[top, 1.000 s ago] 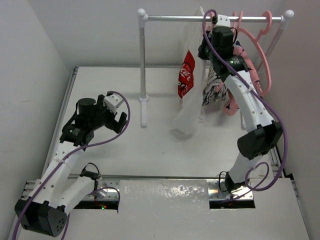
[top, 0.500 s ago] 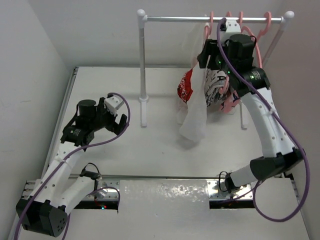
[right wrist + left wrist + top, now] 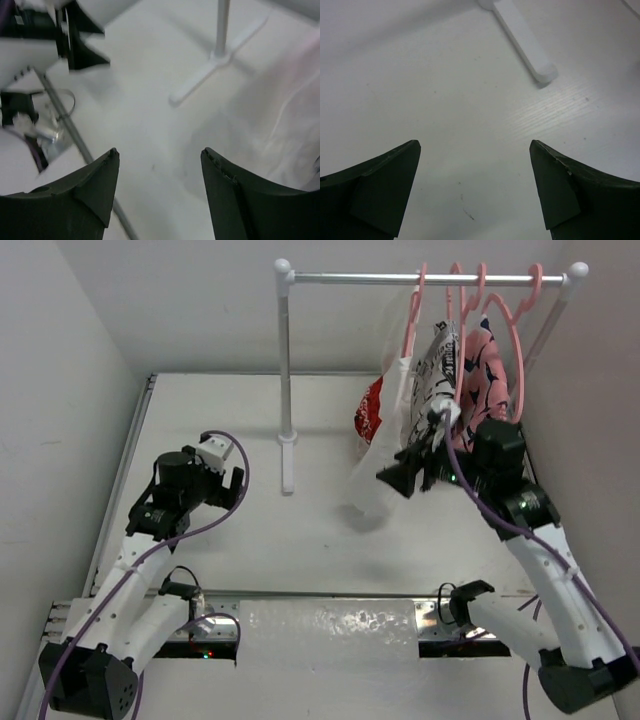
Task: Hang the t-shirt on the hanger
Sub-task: Reset both arms
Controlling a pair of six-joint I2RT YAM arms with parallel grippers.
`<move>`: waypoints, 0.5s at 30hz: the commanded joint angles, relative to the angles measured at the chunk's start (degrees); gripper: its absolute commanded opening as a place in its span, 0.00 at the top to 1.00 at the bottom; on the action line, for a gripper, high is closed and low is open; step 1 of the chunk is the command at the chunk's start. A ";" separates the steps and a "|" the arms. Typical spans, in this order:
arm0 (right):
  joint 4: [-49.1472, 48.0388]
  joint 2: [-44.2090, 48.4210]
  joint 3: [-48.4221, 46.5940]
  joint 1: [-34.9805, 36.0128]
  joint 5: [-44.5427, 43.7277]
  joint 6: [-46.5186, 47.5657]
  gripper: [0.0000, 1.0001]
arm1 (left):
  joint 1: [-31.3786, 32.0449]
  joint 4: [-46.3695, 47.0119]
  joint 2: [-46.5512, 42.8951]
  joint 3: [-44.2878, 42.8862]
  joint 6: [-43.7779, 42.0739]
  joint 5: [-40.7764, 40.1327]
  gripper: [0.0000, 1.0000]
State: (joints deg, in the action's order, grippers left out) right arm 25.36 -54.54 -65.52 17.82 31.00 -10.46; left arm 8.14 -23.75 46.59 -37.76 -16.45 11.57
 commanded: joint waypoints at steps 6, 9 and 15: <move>6.77 17.00 28.59 0.28 -23.62 -3.94 0.29 | -0.67 10.03 -0.09 1.98 4.76 -11.12 0.12; 10.93 18.86 34.12 0.19 -35.19 -13.50 0.23 | -0.67 13.10 -0.36 3.74 6.50 -15.59 0.10; 6.37 18.86 43.01 0.28 -43.38 -23.70 0.11 | -0.58 18.82 -1.23 9.36 11.96 -29.49 0.09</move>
State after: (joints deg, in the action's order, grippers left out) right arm 34.83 -36.01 -24.49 18.13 -3.29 -25.02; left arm 8.14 -10.83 46.54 -30.00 -8.40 -8.88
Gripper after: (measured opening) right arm 0.879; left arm 0.908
